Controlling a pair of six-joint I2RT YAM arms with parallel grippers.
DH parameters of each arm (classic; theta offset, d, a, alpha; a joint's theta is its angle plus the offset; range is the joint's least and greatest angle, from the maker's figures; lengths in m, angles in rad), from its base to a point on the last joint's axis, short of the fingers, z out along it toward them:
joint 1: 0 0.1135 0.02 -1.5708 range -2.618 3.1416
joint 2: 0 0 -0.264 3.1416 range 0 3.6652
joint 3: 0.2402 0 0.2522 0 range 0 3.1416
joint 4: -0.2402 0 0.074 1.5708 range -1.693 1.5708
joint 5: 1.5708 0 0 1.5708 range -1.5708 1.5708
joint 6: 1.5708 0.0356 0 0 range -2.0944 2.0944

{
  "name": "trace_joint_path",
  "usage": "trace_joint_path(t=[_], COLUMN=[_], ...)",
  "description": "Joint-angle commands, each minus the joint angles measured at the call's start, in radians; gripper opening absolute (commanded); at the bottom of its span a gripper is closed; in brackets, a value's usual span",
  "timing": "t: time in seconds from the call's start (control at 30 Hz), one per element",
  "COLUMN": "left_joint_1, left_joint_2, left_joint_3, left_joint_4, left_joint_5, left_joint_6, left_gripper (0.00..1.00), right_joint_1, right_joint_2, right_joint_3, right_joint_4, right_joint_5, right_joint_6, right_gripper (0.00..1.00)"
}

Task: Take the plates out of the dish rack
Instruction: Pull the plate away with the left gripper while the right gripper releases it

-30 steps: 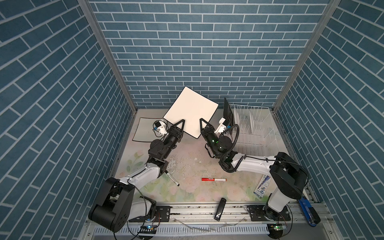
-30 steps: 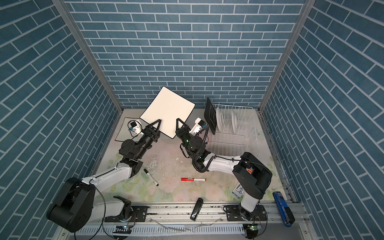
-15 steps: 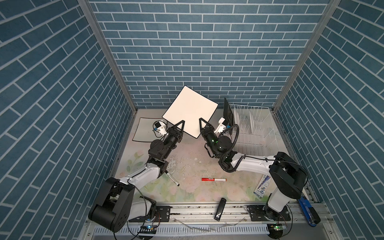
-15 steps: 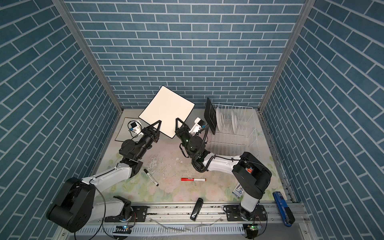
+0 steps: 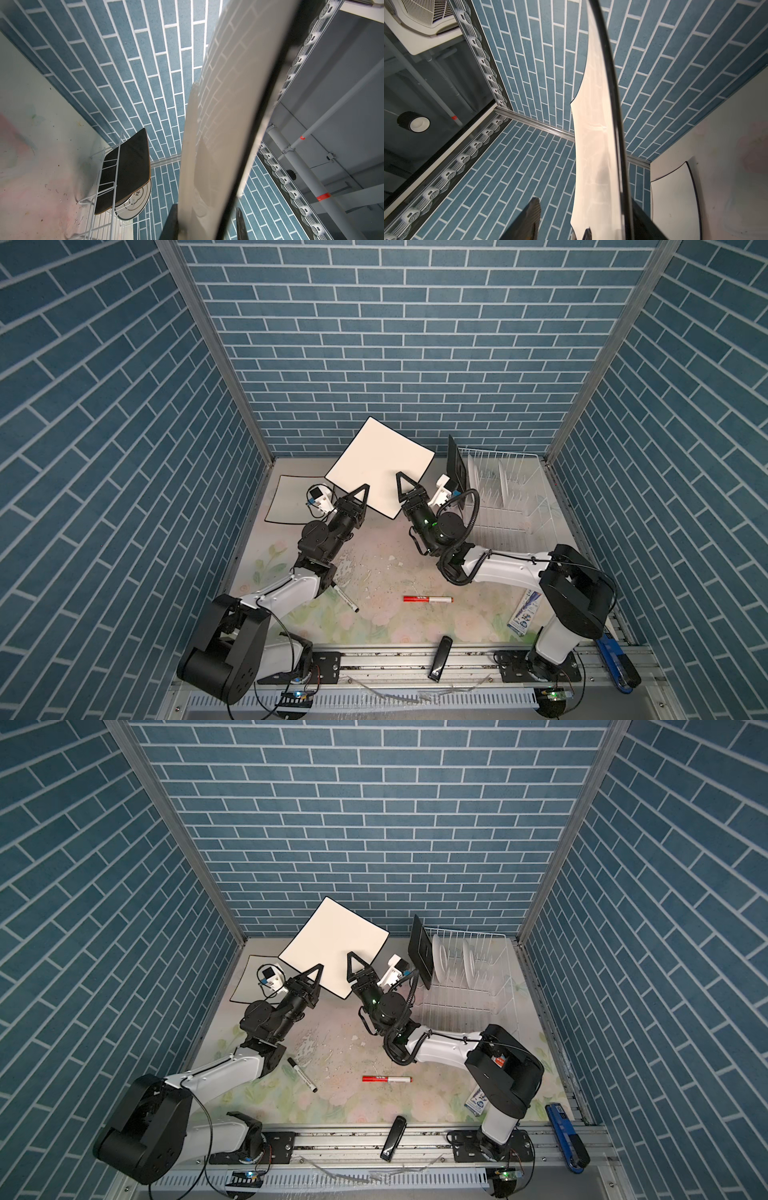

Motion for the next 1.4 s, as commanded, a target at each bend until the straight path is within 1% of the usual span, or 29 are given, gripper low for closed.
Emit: trace_joint_path(t=[0.0,0.03,0.07,0.3,0.4,0.6,0.77,0.87,1.0,1.2,1.3,1.37], left_joint_1=[-0.003,-0.001,0.001,0.026,0.046,0.099,0.178,0.237,0.324,0.442,0.479,0.496], left_joint_2=[-0.040,-0.044,-0.049,-0.080,-0.096,-0.135,-0.183,-0.209,-0.194,-0.090,-0.027,0.011], left_joint_3=[0.047,0.053,0.061,0.104,0.117,0.148,0.135,0.124,0.119,0.136,0.151,0.150], left_joint_4=[0.069,0.061,0.049,-0.032,-0.063,-0.150,-0.226,-0.282,-0.294,-0.226,-0.198,-0.174], left_joint_5=[-0.017,-0.016,-0.016,-0.018,-0.018,-0.018,-0.043,-0.063,-0.051,-0.011,0.012,0.016], left_joint_6=[0.041,0.041,0.042,0.051,0.049,0.055,0.064,0.083,0.076,0.040,0.034,0.030], left_gripper=[0.00,0.00,0.00,0.00,0.00,0.00,0.00,0.00,0.00,0.00,0.00,0.00], right_joint_1=[-0.001,-0.002,-0.004,-0.021,-0.035,-0.060,-0.078,-0.096,-0.137,-0.197,-0.202,-0.202], right_joint_2=[-0.070,-0.080,-0.090,-0.159,-0.185,-0.236,-0.301,-0.313,-0.298,-0.217,-0.156,-0.124], right_joint_3=[0.033,0.030,0.028,-0.005,-0.016,-0.027,0.013,0.075,0.167,0.312,0.412,0.451], right_joint_4=[0.062,0.036,0.008,-0.116,-0.172,-0.258,-0.484,-0.630,-0.805,-0.988,-1.105,-1.141], right_joint_5=[0.011,0.017,0.023,0.065,0.072,0.050,0.017,-0.033,-0.120,-0.299,-0.375,-0.415], right_joint_6=[0.005,0.006,0.006,0.021,0.046,0.058,0.039,-0.011,-0.086,-0.194,-0.272,-0.308], right_gripper=[0.75,0.80,0.83,0.96,0.99,0.99,0.99,0.99,0.99,0.99,0.99,0.99])
